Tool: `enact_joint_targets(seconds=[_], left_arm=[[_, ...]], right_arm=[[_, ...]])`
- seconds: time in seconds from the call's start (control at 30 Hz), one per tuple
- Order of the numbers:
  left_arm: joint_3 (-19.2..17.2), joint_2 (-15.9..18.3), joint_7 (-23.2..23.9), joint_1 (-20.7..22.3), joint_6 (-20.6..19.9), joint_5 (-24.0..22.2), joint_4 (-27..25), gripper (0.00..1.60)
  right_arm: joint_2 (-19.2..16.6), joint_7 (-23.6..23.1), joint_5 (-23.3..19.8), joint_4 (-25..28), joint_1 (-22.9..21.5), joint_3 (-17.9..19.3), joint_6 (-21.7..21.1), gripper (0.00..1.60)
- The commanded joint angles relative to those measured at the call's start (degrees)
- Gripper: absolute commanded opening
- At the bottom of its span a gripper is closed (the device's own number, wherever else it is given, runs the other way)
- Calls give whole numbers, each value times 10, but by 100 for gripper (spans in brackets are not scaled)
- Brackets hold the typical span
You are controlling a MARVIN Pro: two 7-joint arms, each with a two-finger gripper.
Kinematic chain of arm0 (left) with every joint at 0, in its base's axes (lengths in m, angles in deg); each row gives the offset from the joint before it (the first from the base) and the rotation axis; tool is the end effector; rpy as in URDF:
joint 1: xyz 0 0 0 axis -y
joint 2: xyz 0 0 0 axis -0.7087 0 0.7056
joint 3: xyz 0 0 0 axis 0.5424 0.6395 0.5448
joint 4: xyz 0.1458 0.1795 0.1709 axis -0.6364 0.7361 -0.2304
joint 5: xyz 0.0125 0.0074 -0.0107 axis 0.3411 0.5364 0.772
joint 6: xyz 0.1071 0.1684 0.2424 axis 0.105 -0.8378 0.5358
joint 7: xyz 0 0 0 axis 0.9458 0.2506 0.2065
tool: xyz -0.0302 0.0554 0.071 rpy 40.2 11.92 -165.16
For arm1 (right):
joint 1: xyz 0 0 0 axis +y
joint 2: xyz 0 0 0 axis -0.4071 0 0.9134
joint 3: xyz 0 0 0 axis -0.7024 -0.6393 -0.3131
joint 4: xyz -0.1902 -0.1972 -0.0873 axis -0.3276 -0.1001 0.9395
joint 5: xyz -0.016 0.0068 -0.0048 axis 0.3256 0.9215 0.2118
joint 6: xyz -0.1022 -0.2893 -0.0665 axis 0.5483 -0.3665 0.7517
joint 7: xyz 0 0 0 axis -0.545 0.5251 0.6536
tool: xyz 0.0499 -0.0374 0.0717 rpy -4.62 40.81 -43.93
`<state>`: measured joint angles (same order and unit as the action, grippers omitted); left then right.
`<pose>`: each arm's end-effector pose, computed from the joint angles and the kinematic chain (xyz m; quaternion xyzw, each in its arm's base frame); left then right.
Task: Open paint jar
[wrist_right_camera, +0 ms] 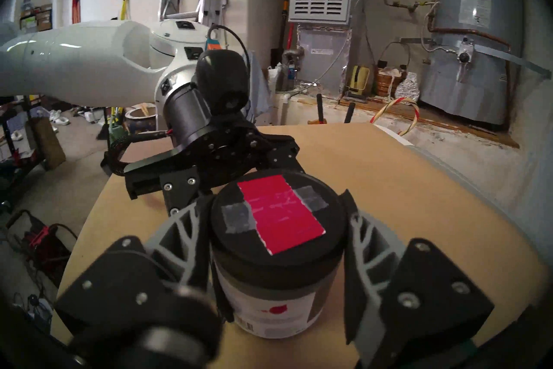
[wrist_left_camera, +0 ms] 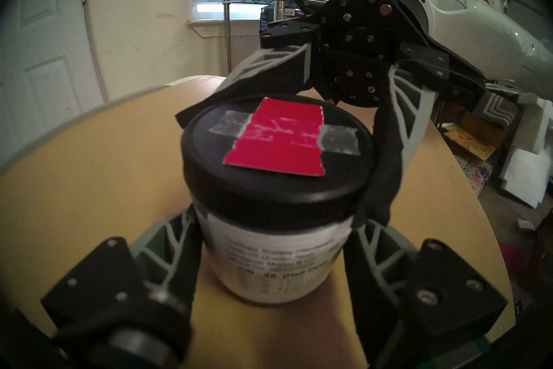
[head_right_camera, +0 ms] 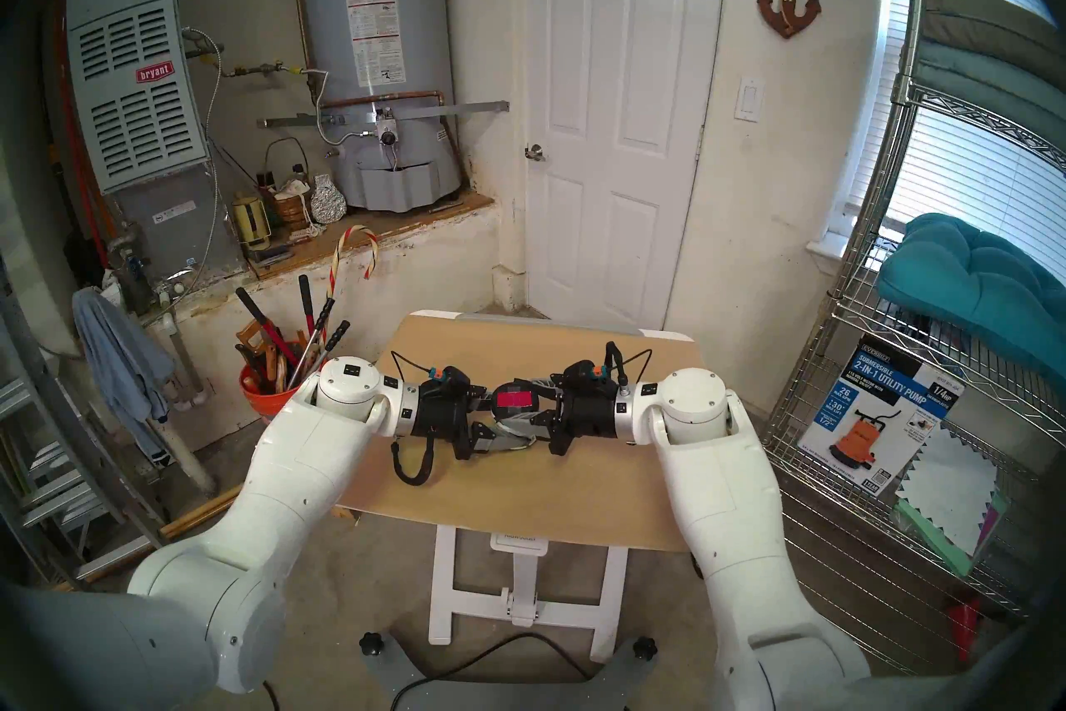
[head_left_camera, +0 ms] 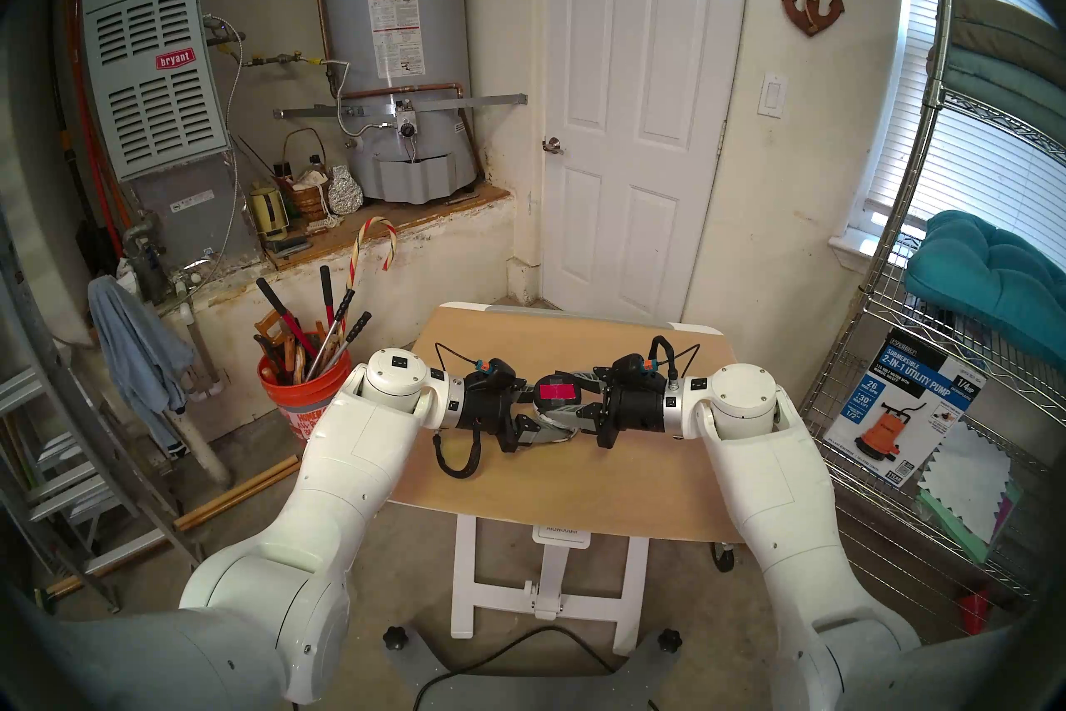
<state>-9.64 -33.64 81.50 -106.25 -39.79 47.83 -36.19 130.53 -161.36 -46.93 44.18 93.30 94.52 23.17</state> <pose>0.4806 -0.0674 -0.3332 0.6573 -0.5053 0.4233 0.3653 0.4601 0.0335 -0.2920 -0.6365 -0.5017 -0.4902 0.3208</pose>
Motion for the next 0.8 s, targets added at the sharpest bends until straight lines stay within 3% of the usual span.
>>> enact_joint_targets(seconds=[0.0,0.33,0.37,0.6,0.73,0.77], left_arm=[[-3,1,-1,12,-2,-1,-6,0],[-5,0,4,16,-1,2,-1,0],[-5,0,4,16,-1,2,-1,0],[-5,0,4,17,-2,4,1,0],[-5,0,4,17,-3,4,1,0],[-5,0,4,17,-3,4,0,0]], right_arm=[[-11,-68,-19,-36,-55,-41,24,0],[-16,-114,-35,-111,-109,-86,47,0],[-16,-116,-35,-117,-113,-91,50,7],[-18,-116,-53,-166,-149,-125,70,0],[-17,-116,-59,-185,-164,-136,76,9],[-17,-116,-65,-195,-172,-144,81,28]])
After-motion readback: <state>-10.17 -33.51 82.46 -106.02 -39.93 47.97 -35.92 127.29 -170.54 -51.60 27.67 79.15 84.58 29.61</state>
